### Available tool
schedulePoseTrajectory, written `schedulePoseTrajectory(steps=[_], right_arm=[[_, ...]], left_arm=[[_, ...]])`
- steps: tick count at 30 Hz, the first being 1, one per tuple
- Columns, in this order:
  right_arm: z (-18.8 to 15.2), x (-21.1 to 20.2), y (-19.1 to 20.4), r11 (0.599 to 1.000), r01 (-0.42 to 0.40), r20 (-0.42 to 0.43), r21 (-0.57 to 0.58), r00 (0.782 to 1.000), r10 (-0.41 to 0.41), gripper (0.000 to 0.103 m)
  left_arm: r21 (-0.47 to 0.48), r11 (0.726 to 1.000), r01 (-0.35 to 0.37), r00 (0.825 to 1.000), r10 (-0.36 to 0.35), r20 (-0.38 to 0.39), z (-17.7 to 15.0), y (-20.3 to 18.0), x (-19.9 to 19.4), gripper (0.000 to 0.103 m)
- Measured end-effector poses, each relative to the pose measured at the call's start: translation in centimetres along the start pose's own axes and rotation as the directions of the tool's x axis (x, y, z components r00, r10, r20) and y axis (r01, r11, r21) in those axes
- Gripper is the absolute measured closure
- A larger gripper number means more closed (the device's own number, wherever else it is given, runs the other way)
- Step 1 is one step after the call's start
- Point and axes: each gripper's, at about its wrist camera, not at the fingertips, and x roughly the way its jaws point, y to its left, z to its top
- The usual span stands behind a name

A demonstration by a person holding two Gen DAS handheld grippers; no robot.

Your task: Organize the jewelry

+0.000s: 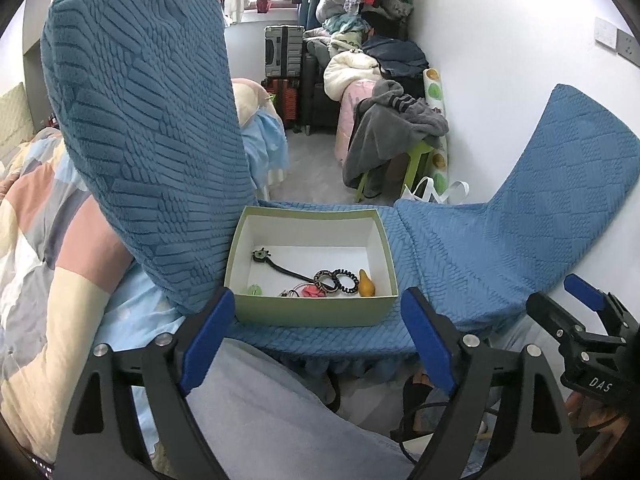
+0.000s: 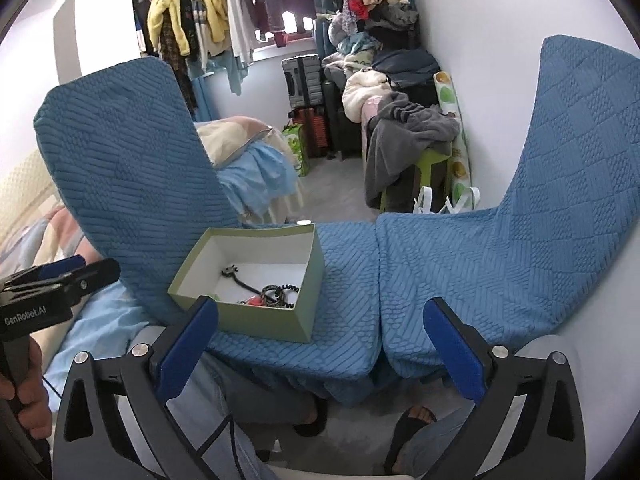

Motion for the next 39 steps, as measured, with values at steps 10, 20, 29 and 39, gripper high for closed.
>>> schedulePoseTrajectory(steps=[10,20,29,39], right_arm=[[-0.23,-0.14,-0.20,1.000,0.011,0.007,0.001,1.000,-0.011,0.000],[-0.19,-0.35,-0.26,1.000,0.011,0.014,0.005,1.000,-0.011,0.000],[0.11,-0.41,-0.38,1.000,0.023,0.017,0.010,1.000,-0.024,0.000],[0.02,-0.33,-0.18,1.000,0.023,0.018,0.009,1.000,-0.024,0.000]], left_arm=[[0.009,1.000,-0.022,1.000,0.022,0.002,-0.03,-0.12,-0.48,0.018],[0.009,1.000,-0.015,1.000,0.015,-0.026,-0.04,-0.11,0.03,0.018],[0.013,1.000,-0.012,1.000,0.012,-0.019,-0.04,-0.27,-0.30,0.018],[0.015,1.000,-0.011,1.000,0.011,-0.020,-0.03,-0.44,-0.45,0.018]])
